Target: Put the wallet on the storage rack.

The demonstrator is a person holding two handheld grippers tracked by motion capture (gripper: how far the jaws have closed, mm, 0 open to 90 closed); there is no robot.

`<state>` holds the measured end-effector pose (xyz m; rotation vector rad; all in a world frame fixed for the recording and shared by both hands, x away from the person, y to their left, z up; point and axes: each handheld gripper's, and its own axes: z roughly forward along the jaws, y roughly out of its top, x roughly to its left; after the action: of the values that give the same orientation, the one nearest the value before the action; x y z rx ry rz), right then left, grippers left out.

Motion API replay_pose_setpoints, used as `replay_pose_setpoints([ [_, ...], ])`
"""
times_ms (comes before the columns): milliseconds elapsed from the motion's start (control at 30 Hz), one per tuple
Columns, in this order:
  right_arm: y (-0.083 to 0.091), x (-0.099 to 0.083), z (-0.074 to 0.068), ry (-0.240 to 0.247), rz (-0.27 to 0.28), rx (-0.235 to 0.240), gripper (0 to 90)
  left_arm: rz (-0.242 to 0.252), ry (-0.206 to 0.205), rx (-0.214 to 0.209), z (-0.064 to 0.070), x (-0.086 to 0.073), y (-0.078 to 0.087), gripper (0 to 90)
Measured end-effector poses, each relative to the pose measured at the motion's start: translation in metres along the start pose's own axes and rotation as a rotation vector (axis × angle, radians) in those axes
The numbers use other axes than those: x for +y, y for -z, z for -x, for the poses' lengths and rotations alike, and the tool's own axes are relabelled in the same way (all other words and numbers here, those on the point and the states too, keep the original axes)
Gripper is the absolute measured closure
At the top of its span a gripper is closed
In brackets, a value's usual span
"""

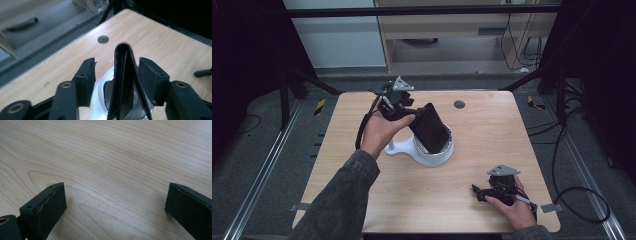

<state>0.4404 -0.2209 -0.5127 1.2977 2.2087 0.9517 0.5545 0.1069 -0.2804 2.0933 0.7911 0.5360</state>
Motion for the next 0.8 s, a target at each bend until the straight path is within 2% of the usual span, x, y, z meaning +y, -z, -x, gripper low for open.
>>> replay_pose_setpoints([
  [100,0.000,0.000,0.000,0.000,0.000,0.000,3.4,0.044,-0.034,0.008,0.006,0.003,0.014,41.6],
  [133,0.000,0.000,0.000,0.000,0.000,0.001,3.4,0.058,-0.061,0.010,0.011,0.001,0.025,36.9],
  [167,0.000,0.000,0.000,0.000,0.000,0.001,3.4,0.058,-0.061,0.010,0.011,0.001,0.025,34.3],
  [200,0.000,0.000,0.000,0.000,0.000,0.001,3.3,0.073,-0.073,0.000,0.017,-0.005,0.034,32.1],
  [300,0.000,0.000,0.000,0.000,0.000,0.001,3.3,0.086,-0.077,-0.016,0.023,-0.015,0.043,24.5],
  [367,0.000,0.000,0.000,0.000,0.000,0.001,3.3,0.093,-0.073,-0.026,0.028,-0.028,0.050,22.6],
  [400,0.000,0.000,0.000,0.000,0.000,0.002,3.3,0.091,-0.059,-0.040,0.031,-0.042,0.055,18.3],
  [433,0.000,0.000,0.000,0.000,0.001,0.003,3.3,0.091,-0.059,-0.040,0.031,-0.042,0.055,17.6],
  [467,0.000,0.000,0.000,0.000,0.000,0.002,3.3,0.078,-0.070,-0.032,0.035,-0.058,0.059,16.6],
  [500,0.000,0.000,0.000,0.000,0.000,0.002,3.3,0.078,-0.070,-0.032,0.035,-0.058,0.059,14.4],
  [567,0.000,0.000,0.000,0.000,0.000,0.002,3.3,0.069,-0.060,-0.038,0.038,-0.075,0.061,13.8],
  [600,0.000,0.000,0.000,0.000,0.000,0.002,3.3,0.059,-0.032,-0.044,0.038,-0.093,0.060,12.4],
  [633,0.000,0.000,0.000,0.000,0.000,0.002,3.2,0.059,-0.032,-0.044,0.038,-0.093,0.060,11.6],
  [800,0.000,0.000,0.000,0.000,0.000,0.002,3.3,0.014,0.018,-0.044,0.033,-0.141,0.051,10.1],
])
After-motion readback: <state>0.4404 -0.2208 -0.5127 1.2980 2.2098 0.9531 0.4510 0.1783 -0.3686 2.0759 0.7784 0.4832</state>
